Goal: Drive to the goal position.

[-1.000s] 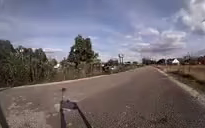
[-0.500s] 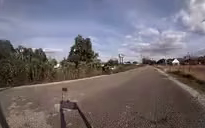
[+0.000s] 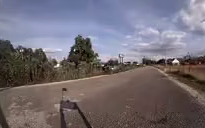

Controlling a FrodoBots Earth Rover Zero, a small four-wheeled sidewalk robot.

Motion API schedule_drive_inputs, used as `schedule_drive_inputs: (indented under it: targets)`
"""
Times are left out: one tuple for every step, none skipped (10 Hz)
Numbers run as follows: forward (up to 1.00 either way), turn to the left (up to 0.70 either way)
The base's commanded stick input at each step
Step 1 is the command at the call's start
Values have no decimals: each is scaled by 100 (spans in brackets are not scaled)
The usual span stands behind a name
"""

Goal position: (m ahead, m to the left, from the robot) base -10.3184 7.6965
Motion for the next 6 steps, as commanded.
schedule_drive_inputs:
  targets:
    - [2, 0]
    - [1, 0]
    - [3, 0]
    - [2, 0]
    - [2, 0]
    - [0, 0]
